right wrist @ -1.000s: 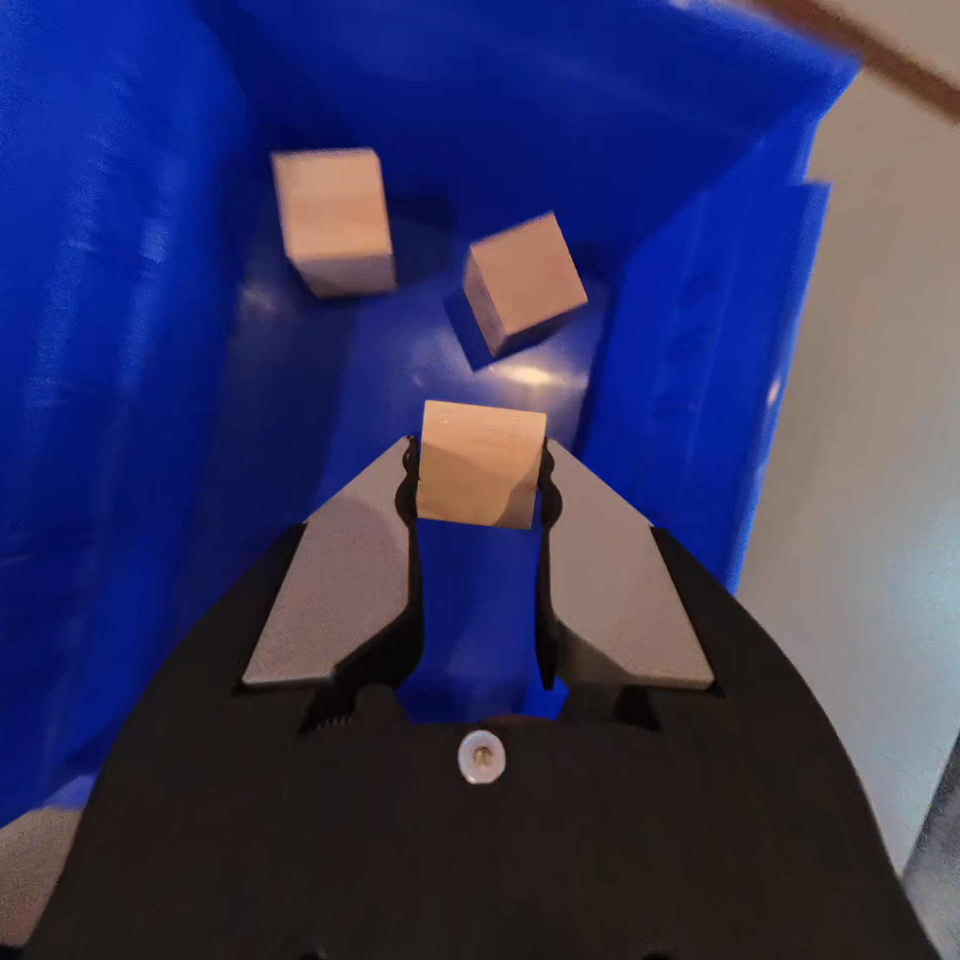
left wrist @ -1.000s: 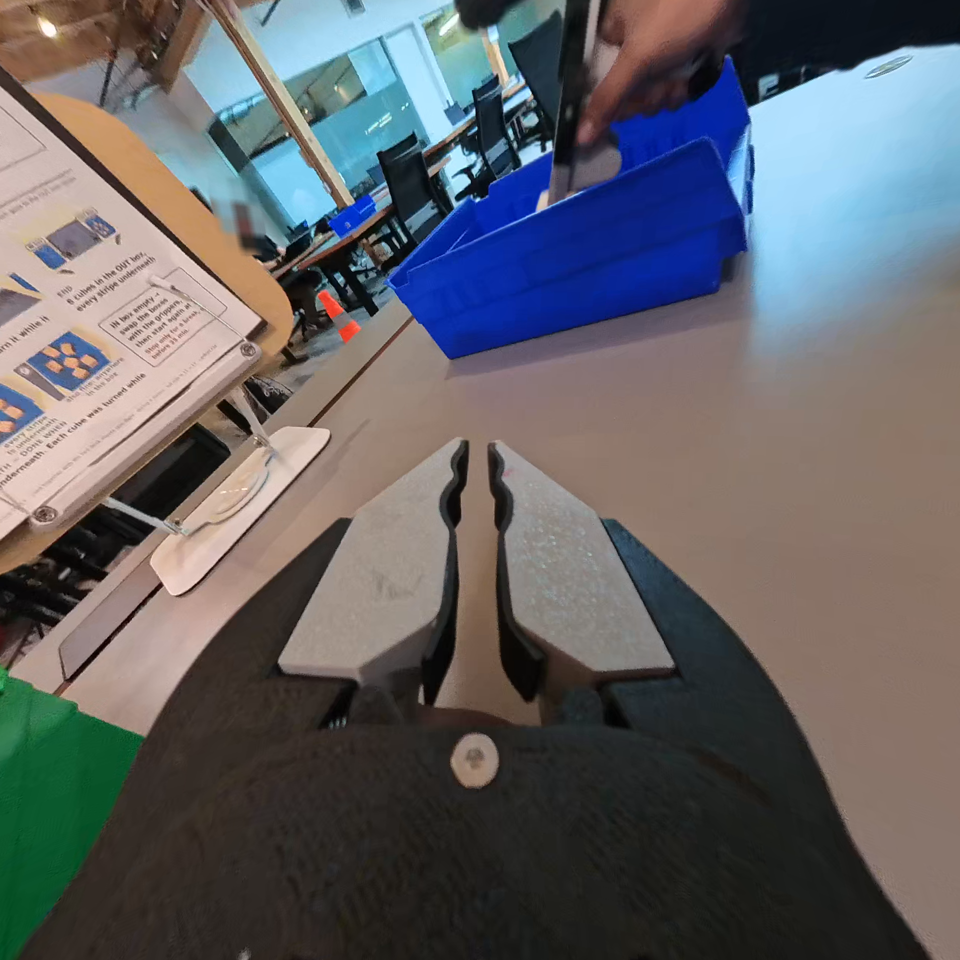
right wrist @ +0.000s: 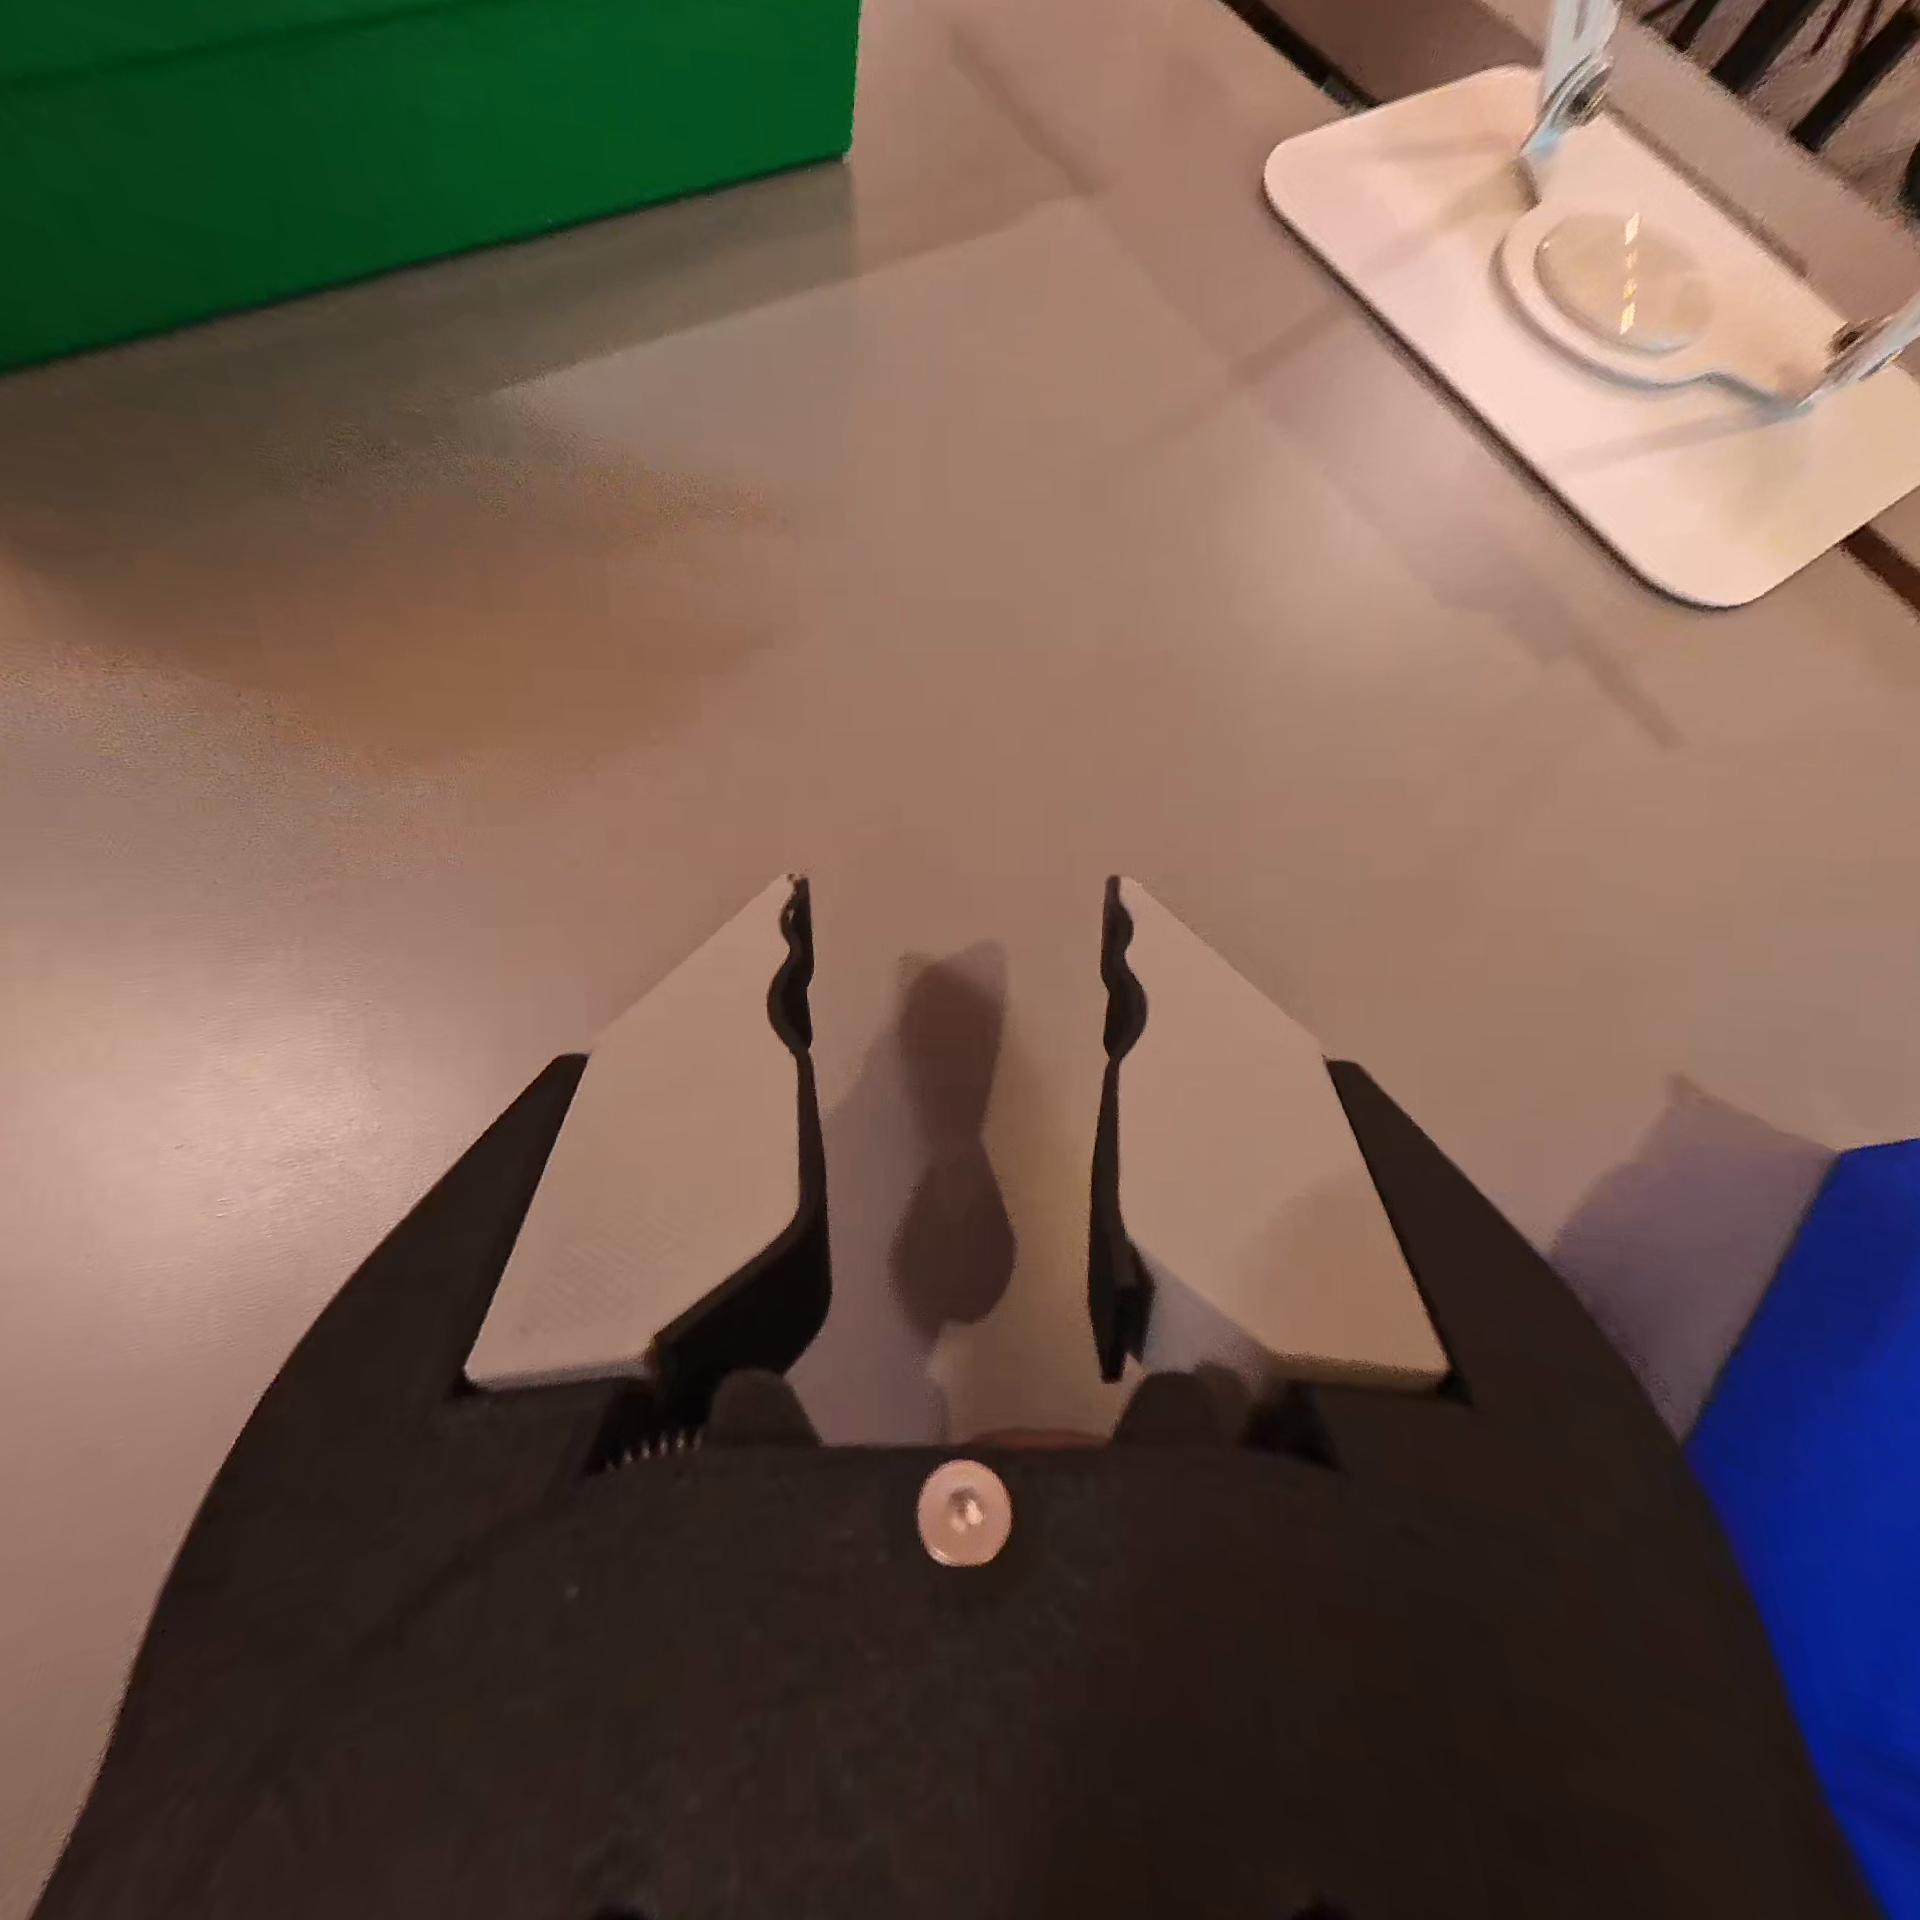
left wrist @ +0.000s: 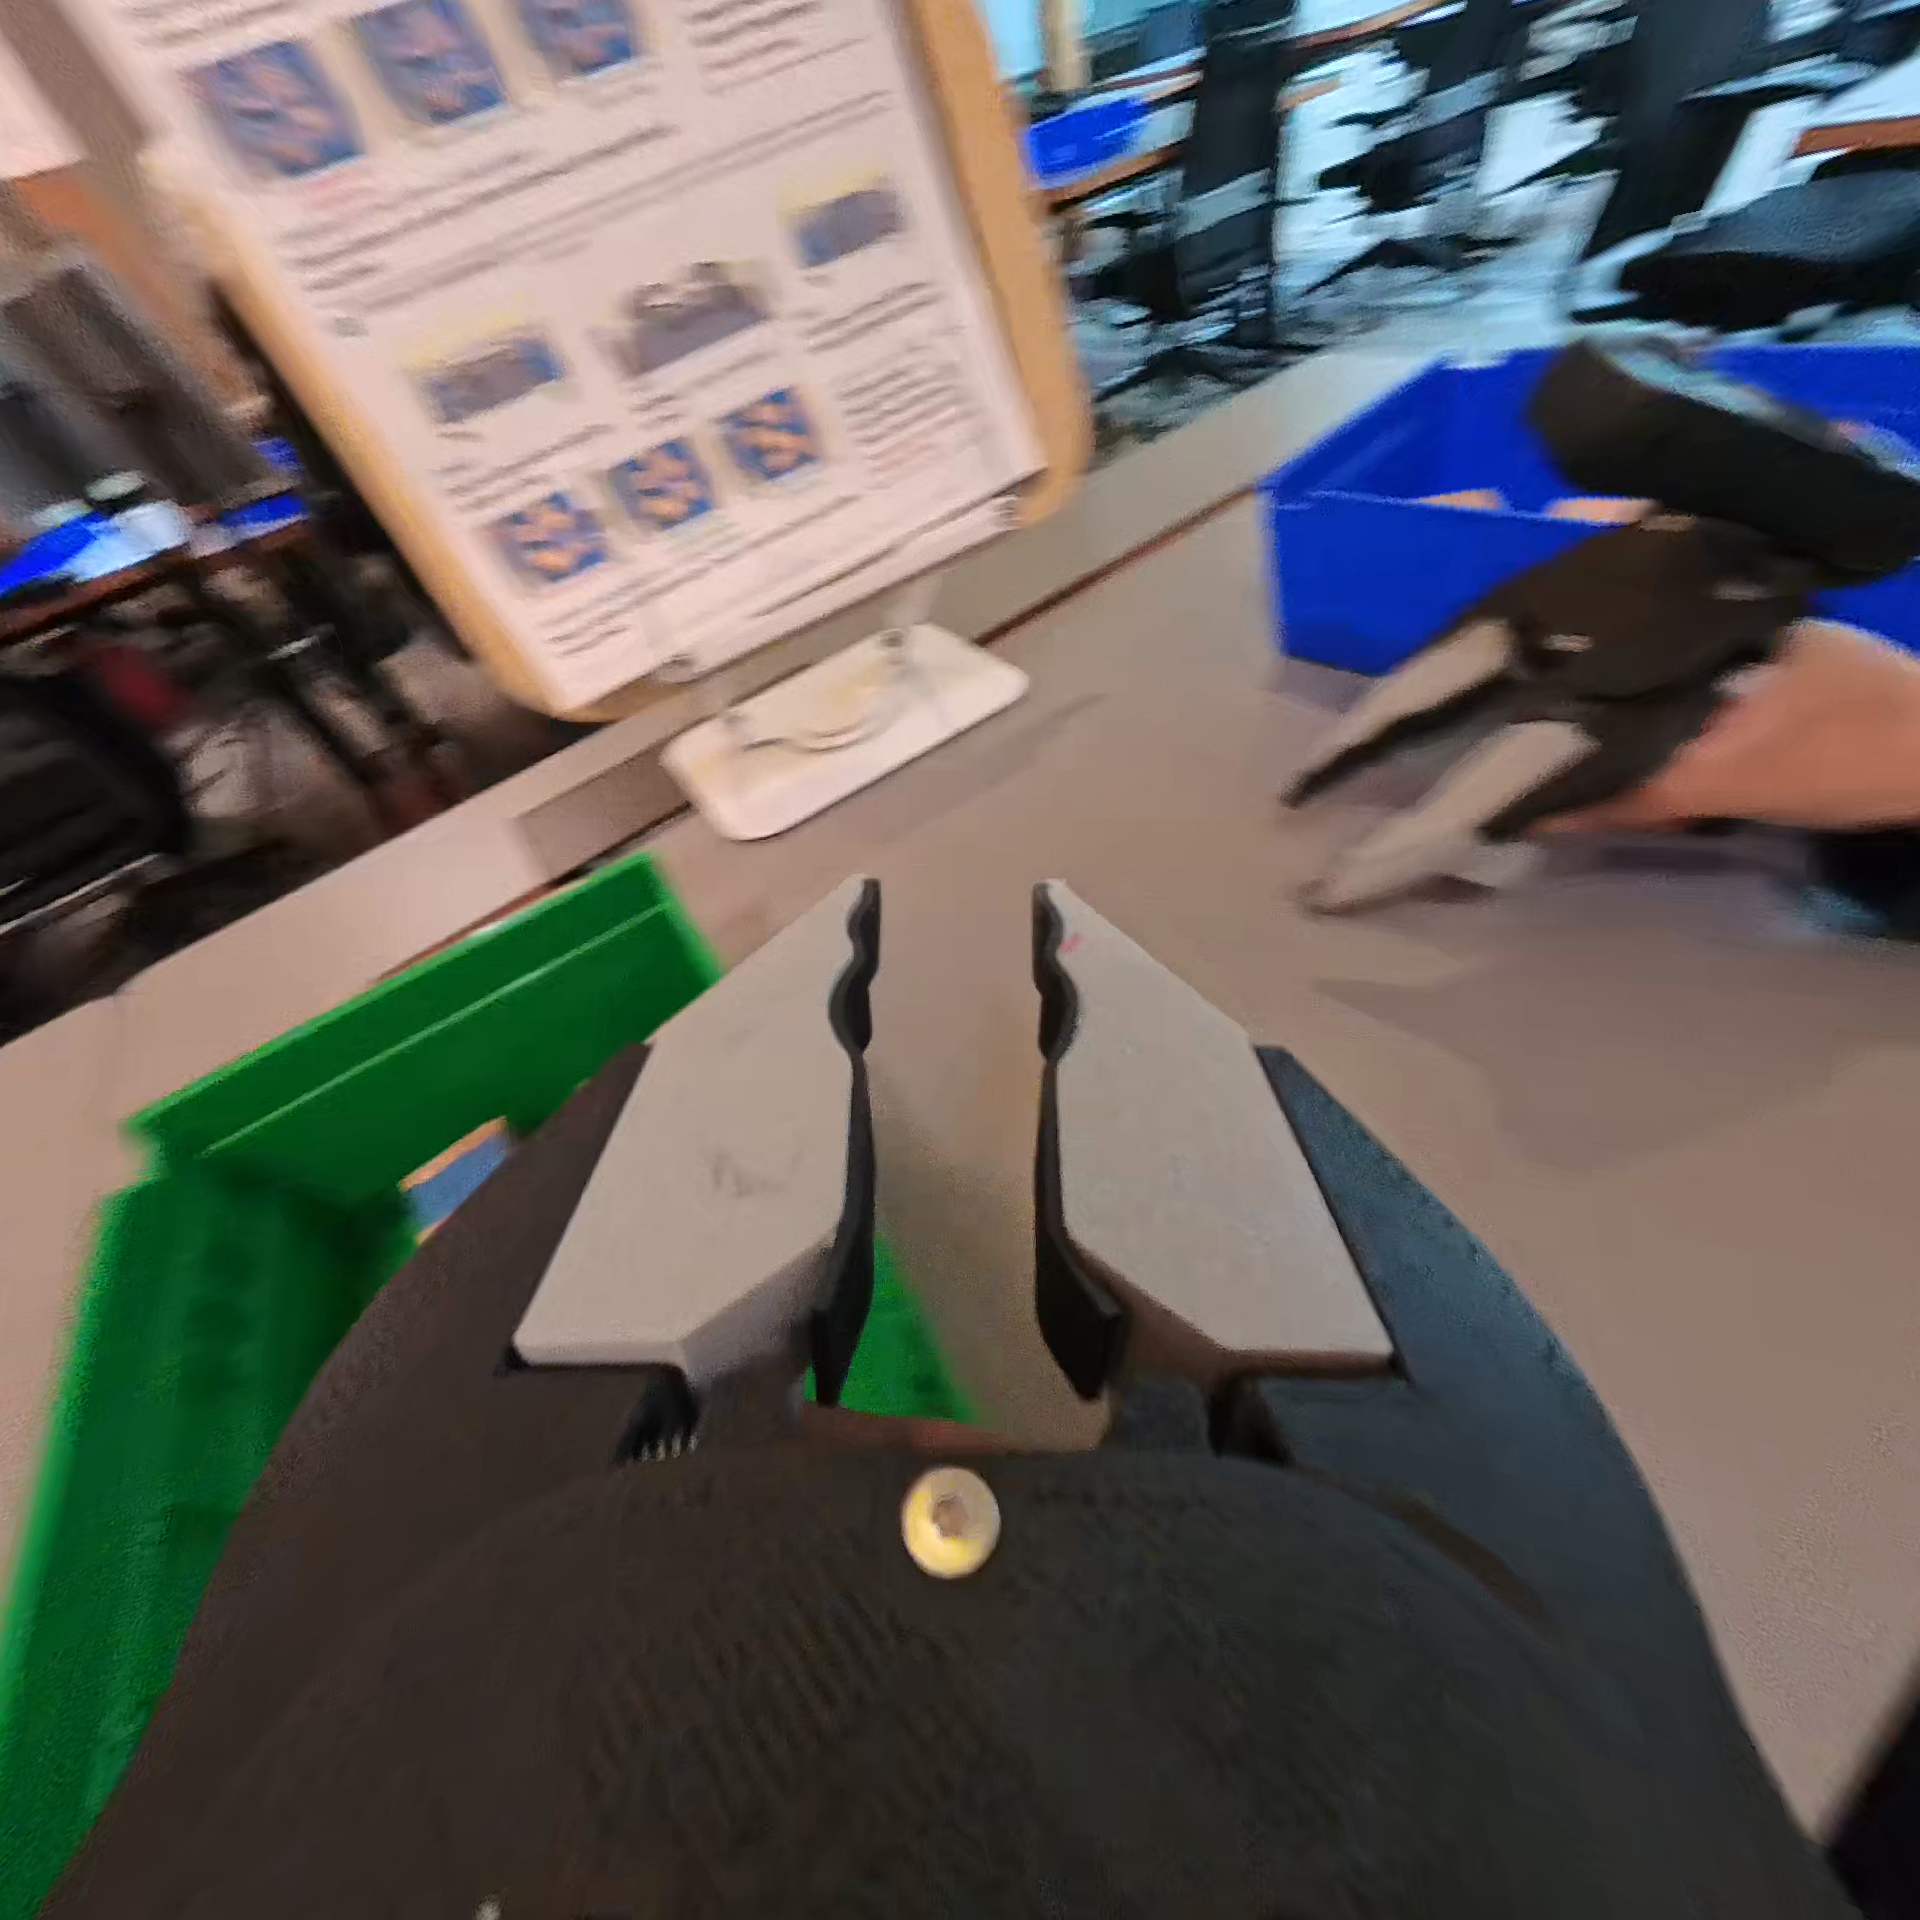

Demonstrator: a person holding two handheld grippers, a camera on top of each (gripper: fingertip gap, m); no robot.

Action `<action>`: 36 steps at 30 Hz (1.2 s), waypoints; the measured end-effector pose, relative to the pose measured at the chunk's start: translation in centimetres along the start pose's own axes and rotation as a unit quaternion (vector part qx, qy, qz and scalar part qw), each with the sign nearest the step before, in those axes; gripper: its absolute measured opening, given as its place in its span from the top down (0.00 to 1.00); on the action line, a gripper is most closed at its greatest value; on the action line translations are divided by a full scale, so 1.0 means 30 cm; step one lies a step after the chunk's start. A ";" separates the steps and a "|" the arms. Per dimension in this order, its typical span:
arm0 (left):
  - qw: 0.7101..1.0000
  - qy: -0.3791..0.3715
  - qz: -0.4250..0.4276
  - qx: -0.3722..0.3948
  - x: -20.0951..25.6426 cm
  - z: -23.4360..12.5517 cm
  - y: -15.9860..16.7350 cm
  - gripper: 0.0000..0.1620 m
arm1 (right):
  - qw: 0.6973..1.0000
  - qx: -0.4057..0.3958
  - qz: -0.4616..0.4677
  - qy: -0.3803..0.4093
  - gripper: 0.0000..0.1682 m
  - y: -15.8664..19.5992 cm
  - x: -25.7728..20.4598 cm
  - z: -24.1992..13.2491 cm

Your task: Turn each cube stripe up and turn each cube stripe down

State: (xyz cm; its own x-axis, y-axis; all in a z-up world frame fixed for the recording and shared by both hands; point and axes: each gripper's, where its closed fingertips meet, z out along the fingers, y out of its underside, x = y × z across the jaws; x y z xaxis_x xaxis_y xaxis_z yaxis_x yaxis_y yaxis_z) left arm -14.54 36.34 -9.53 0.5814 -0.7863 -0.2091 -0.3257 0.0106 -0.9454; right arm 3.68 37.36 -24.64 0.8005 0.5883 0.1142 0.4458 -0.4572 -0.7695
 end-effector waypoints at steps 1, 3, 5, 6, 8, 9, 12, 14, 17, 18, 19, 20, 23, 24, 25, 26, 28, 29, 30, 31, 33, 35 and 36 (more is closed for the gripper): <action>0.999 -0.034 -0.003 -0.010 -0.080 0.002 0.005 0.83 | 1.000 -0.001 0.009 -0.010 0.68 0.004 -0.008 0.003; 0.994 -0.097 -0.014 -0.051 -0.235 0.025 0.056 0.77 | 1.000 0.001 0.018 -0.021 0.67 0.003 -0.019 0.006; 0.984 -0.128 -0.042 -0.118 -0.349 0.071 0.159 0.67 | 1.000 0.005 0.013 -0.017 0.68 -0.001 -0.024 0.002; 0.977 -0.133 -0.065 -0.151 -0.388 0.098 0.219 0.62 | 1.000 0.006 0.010 -0.015 0.68 -0.003 -0.026 -0.001; 0.961 -0.127 -0.119 -0.215 -0.421 0.154 0.340 0.53 | 1.000 0.009 0.007 -0.015 0.68 -0.007 -0.034 -0.006; 0.952 -0.118 -0.146 -0.244 -0.419 0.180 0.390 0.49 | 1.000 0.012 0.006 -0.014 0.68 -0.010 -0.035 -0.008; 0.932 -0.128 -0.153 -0.304 -0.438 0.228 0.497 0.48 | 1.000 0.012 0.005 -0.014 0.68 -0.009 -0.038 -0.008; 0.918 -0.148 -0.136 -0.341 -0.464 0.239 0.556 0.48 | 1.000 0.008 0.005 -0.013 0.69 -0.005 -0.035 -0.007; 0.905 -0.142 -0.129 -0.380 -0.456 0.253 0.626 0.49 | 1.000 0.012 0.005 -0.013 0.69 -0.008 -0.036 -0.013; 0.906 -0.137 -0.129 -0.380 -0.451 0.261 0.636 0.51 | 1.000 0.013 0.005 -0.014 0.69 -0.011 -0.036 -0.015; 0.910 -0.125 -0.134 -0.372 -0.440 0.274 0.634 0.66 | 1.000 0.015 0.005 -0.014 0.69 -0.012 -0.036 -0.016; 0.913 -0.125 -0.135 -0.365 -0.444 0.279 0.630 0.70 | 1.000 0.014 0.006 -0.014 0.69 -0.011 -0.037 -0.016; 0.914 -0.134 -0.111 -0.366 -0.473 0.262 0.630 0.71 | 1.000 0.009 0.004 -0.014 0.70 0.000 -0.036 -0.012; 0.917 -0.133 -0.102 -0.361 -0.480 0.252 0.622 0.71 | 1.000 0.008 0.005 -0.014 0.70 0.001 -0.036 -0.012; 0.924 -0.128 -0.092 -0.349 -0.484 0.243 0.602 0.71 | 1.000 0.010 0.006 -0.017 0.70 0.000 -0.039 -0.013; 0.931 -0.122 -0.083 -0.333 -0.483 0.231 0.572 0.71 | 1.000 0.012 0.009 -0.024 0.70 -0.003 -0.045 -0.014; 0.951 -0.101 -0.061 -0.284 -0.470 0.204 0.478 0.71 | 0.998 0.024 0.021 -0.056 0.70 -0.020 -0.074 -0.020; 0.962 -0.087 -0.048 -0.256 -0.453 0.190 0.420 0.71 | 0.996 0.033 0.031 -0.078 0.70 -0.032 -0.094 -0.025; 0.971 -0.072 -0.034 -0.227 -0.430 0.177 0.359 0.71 | 0.993 0.043 0.042 -0.101 0.70 -0.045 -0.114 -0.031; 0.979 -0.057 -0.019 -0.197 -0.402 0.164 0.296 0.71 | 0.989 0.054 0.053 -0.129 0.70 -0.060 -0.138 -0.039; 0.991 -0.010 0.020 -0.131 -0.307 0.143 0.168 0.71 | 0.973 0.079 0.077 -0.203 0.70 -0.097 -0.202 -0.067; 0.993 0.054 0.090 -0.057 -0.157 0.120 0.050 0.71 | 0.945 0.106 0.109 -0.290 0.69 -0.141 -0.273 -0.110; 0.986 0.082 0.144 -0.017 -0.069 0.104 0.001 0.71 | 0.926 0.116 0.126 -0.337 0.67 -0.162 -0.308 -0.135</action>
State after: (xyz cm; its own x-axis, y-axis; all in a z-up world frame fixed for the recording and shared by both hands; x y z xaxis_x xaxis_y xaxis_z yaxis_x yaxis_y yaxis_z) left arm -13.42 39.91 -9.90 0.3342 -0.8429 -0.4217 -0.4866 0.2288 -0.8431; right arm -4.27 31.44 -19.42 0.4020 0.8000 -0.4455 0.1183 -0.5278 -0.8411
